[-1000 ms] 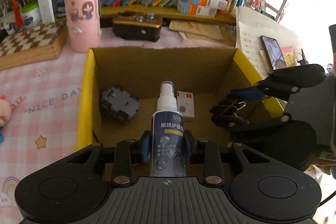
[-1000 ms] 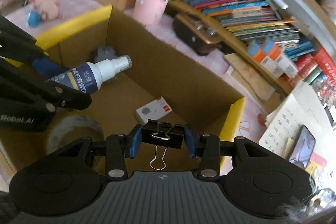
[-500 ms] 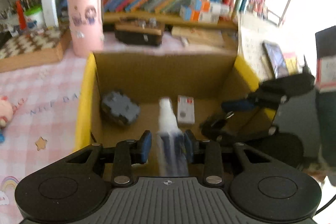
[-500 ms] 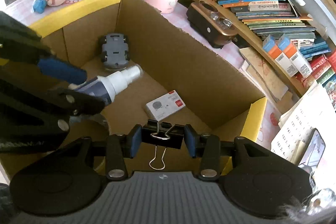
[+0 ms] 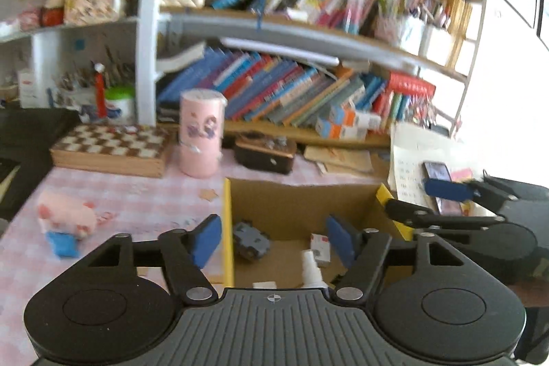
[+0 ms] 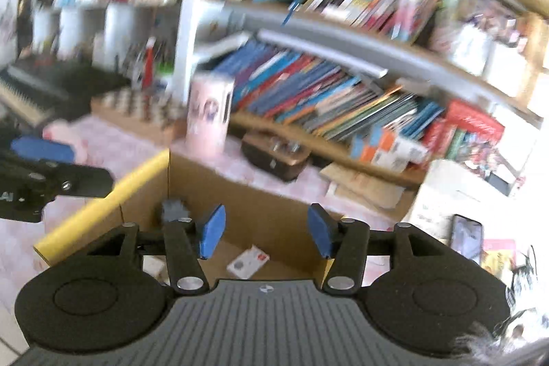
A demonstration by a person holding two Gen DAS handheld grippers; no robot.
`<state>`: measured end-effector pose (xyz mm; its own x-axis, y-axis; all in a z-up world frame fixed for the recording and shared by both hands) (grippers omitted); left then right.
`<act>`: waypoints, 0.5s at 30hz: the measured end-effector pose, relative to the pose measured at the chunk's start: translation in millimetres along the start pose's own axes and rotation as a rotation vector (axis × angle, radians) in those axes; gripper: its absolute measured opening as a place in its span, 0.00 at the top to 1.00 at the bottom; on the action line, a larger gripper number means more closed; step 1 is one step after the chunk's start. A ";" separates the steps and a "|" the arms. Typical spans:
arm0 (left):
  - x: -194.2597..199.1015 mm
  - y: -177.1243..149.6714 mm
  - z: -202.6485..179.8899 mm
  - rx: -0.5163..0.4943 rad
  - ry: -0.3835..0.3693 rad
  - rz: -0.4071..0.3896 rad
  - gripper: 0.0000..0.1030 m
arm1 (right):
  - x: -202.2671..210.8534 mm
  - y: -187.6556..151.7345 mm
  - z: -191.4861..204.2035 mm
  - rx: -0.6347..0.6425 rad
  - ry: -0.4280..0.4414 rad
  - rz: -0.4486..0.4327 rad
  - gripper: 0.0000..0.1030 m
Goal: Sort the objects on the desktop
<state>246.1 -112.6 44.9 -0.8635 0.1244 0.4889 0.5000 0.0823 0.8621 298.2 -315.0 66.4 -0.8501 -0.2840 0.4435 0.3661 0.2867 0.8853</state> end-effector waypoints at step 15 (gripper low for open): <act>58.2 -56.8 50.9 -0.109 0.067 0.001 0.16 | 73.9 -48.1 64.0 -0.189 -0.178 0.064 0.45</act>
<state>170.8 -59.8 17.6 -0.8675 0.0579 0.4940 0.4933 -0.0261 0.8695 193.5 -291.1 47.6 -0.8701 -0.1009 0.4824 0.4709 0.1185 0.8742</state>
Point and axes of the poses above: each gripper's, at about its wrist camera, not at the fingertips, and x roughly against the way its jaws point, z to its left, y to its top, the point moved 1 cm from there along -x, roughly the way its jaws point, and after that the axes turned 1 degree about -x, right-handed, at the moved point
